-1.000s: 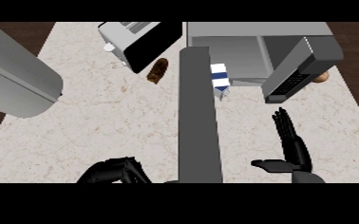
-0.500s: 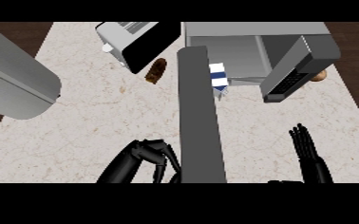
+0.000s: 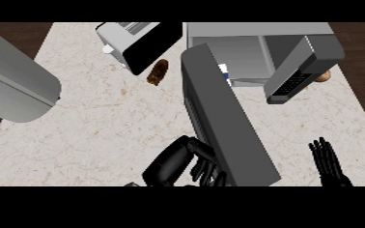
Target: Pick up the milk, place it into the microwave and close the microwave
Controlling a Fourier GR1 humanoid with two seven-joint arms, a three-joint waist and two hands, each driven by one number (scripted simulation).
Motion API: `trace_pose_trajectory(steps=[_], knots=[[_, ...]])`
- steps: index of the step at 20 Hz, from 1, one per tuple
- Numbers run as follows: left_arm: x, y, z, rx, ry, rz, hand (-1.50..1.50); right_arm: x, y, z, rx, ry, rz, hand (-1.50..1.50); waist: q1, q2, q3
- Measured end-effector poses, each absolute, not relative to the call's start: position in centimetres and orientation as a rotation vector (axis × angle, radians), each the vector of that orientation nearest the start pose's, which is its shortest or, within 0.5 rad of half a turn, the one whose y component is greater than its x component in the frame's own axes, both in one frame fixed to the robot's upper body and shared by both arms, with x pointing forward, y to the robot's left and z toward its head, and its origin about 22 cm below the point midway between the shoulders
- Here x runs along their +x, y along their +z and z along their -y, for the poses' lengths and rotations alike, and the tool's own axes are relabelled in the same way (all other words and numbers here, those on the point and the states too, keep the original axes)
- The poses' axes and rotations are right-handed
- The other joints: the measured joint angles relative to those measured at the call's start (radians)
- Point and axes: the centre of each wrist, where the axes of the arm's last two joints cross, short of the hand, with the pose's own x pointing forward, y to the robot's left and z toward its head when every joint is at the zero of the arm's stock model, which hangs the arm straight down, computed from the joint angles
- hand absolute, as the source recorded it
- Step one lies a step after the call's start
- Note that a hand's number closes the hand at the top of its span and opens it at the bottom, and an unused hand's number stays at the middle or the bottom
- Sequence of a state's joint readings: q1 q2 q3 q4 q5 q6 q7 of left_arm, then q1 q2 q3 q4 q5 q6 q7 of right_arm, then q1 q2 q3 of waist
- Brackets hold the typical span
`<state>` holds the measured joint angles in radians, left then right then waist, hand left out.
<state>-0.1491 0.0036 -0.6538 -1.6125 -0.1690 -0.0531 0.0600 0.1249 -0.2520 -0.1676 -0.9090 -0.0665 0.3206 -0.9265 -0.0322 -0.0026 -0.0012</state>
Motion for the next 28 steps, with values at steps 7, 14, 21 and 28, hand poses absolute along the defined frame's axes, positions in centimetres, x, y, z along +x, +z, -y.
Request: trace_pose_trajectory(steps=[7, 14, 21, 28], knots=[[22.2, 2.2, -2.7, -0.408, -0.846, 1.617, 1.5, 14.3, -11.4, 36.0, 0.085, 0.018, 1.815, -1.5, -0.033, 0.004, -0.001], [23.5, 1.4, -0.9, -0.366, -0.812, 1.559, 1.5, 16.3, -7.9, 35.1, 0.206, 0.054, 1.906, -1.5, -0.084, 0.01, -0.003], [25.2, 1.4, -0.3, -0.336, -0.669, 1.575, -1.5, 17.4, -4.9, 34.6, 0.299, 0.095, 1.95, -1.5, -0.145, 0.024, -0.004], [28.3, 2.4, -0.4, -0.253, -0.513, 1.646, 1.5, 18.0, -2.6, 34.1, 0.38, 0.128, 1.97, -1.5, -0.196, 0.039, -0.005]])
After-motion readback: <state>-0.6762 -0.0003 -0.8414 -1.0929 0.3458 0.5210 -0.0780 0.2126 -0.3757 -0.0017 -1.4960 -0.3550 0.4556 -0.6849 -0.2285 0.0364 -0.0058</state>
